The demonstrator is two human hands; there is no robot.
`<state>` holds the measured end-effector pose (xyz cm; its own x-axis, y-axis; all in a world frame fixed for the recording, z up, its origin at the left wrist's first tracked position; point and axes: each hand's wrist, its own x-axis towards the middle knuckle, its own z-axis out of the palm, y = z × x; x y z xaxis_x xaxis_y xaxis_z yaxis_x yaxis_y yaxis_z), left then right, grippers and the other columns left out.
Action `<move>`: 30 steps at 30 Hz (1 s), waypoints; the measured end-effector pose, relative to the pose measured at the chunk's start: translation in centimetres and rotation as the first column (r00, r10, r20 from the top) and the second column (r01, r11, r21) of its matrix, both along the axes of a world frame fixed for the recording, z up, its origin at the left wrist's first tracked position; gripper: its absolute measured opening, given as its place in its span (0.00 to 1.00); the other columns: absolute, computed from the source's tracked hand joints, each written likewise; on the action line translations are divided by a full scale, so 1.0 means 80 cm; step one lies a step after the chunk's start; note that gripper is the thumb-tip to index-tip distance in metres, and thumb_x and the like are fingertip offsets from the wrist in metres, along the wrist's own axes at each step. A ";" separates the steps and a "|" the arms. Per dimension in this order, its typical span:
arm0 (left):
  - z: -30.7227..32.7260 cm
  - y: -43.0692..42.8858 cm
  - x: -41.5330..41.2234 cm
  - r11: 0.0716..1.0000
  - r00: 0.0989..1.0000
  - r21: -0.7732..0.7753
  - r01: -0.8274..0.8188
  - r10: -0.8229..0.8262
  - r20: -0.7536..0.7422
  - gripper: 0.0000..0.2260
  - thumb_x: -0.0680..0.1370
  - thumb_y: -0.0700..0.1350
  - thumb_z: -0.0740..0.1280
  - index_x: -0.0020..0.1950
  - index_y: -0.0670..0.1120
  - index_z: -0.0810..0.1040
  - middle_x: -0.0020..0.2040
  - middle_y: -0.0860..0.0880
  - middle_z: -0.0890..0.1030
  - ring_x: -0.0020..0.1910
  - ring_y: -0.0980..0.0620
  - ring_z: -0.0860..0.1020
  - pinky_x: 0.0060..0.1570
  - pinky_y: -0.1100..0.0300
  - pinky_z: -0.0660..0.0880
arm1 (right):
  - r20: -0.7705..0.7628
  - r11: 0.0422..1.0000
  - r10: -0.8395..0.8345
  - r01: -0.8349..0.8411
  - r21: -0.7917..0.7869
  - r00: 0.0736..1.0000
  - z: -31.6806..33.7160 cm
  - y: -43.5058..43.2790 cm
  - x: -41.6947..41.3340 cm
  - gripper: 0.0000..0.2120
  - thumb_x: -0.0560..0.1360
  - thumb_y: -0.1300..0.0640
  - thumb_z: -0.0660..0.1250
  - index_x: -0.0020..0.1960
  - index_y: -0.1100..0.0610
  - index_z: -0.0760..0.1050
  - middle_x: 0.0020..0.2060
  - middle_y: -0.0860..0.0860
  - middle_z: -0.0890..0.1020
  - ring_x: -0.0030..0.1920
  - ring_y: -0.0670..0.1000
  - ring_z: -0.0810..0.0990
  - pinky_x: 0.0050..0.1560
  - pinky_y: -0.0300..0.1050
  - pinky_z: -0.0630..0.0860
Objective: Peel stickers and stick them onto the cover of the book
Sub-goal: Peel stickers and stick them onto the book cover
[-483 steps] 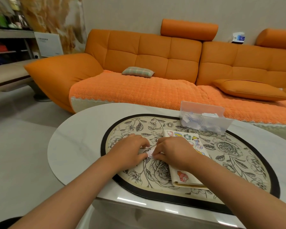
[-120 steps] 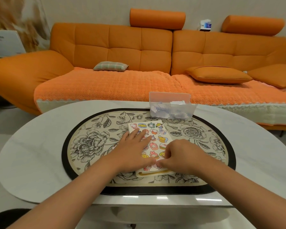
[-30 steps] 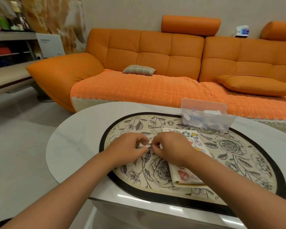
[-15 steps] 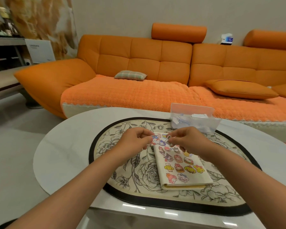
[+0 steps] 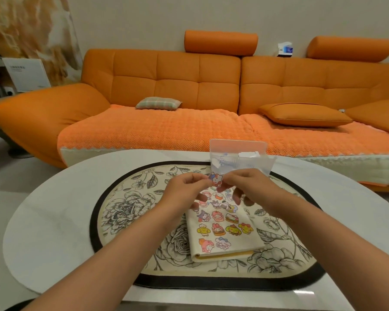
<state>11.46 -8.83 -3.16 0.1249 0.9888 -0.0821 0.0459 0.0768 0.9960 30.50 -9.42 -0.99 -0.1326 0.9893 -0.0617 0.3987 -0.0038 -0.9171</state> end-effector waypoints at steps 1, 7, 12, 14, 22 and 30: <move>0.000 0.001 0.004 1.000 1.000 -0.009 -0.012 0.012 0.024 0.04 0.76 0.44 0.74 0.49 0.47 0.84 0.44 0.50 0.84 0.34 0.53 0.81 0.35 0.57 0.73 | -0.051 1.000 0.012 -0.012 -0.005 0.999 0.003 -0.002 0.001 0.10 0.79 0.53 0.68 0.50 0.58 0.84 0.45 0.52 0.87 0.29 0.48 0.73 0.28 0.39 0.64; -0.003 0.000 0.021 0.999 0.999 0.032 0.032 -0.031 -0.021 0.02 0.77 0.43 0.72 0.49 0.46 0.82 0.43 0.50 0.85 0.33 0.54 0.81 0.32 0.60 0.74 | -0.042 1.000 -0.012 0.013 0.021 0.999 -0.002 -0.005 0.009 0.07 0.75 0.54 0.74 0.46 0.59 0.85 0.36 0.57 0.85 0.29 0.47 0.71 0.29 0.39 0.65; -0.011 0.002 0.025 0.991 0.982 0.109 0.079 -0.059 -0.177 0.02 0.78 0.43 0.70 0.47 0.45 0.80 0.44 0.46 0.83 0.35 0.53 0.81 0.32 0.55 0.75 | -0.107 0.999 -0.050 0.051 0.001 0.993 -0.014 -0.004 0.010 0.06 0.74 0.57 0.75 0.49 0.59 0.84 0.39 0.53 0.86 0.29 0.48 0.72 0.29 0.40 0.67; -0.013 0.004 0.025 0.983 0.975 0.167 0.082 -0.044 -0.218 0.02 0.78 0.45 0.70 0.49 0.47 0.80 0.46 0.46 0.83 0.34 0.54 0.81 0.33 0.54 0.76 | -0.100 0.999 -0.043 0.043 -0.002 0.994 -0.016 -0.003 0.009 0.06 0.74 0.58 0.75 0.50 0.58 0.84 0.36 0.52 0.86 0.28 0.48 0.71 0.28 0.39 0.66; -0.013 0.006 0.026 0.983 0.987 0.185 -0.013 0.043 -0.158 0.02 0.77 0.44 0.72 0.48 0.47 0.81 0.41 0.49 0.86 0.32 0.55 0.81 0.29 0.61 0.75 | -0.095 0.997 -0.064 0.068 0.043 0.993 -0.015 0.001 0.006 0.04 0.75 0.56 0.74 0.47 0.56 0.85 0.40 0.55 0.86 0.28 0.48 0.71 0.26 0.39 0.67; -0.015 0.003 0.029 0.975 0.985 0.215 -0.047 0.080 -0.150 0.02 0.77 0.44 0.72 0.46 0.47 0.81 0.40 0.48 0.86 0.33 0.53 0.82 0.33 0.55 0.77 | 0.017 0.977 -0.168 0.164 0.136 0.986 -0.018 0.001 0.001 0.06 0.74 0.55 0.73 0.41 0.56 0.85 0.32 0.50 0.84 0.24 0.41 0.71 0.25 0.33 0.67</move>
<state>13.78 -8.56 -4.40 0.0636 0.9913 0.1151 0.2044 -0.1259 0.9708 30.61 -9.37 -2.44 0.0342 0.9969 0.0711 0.4284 0.0496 -0.9022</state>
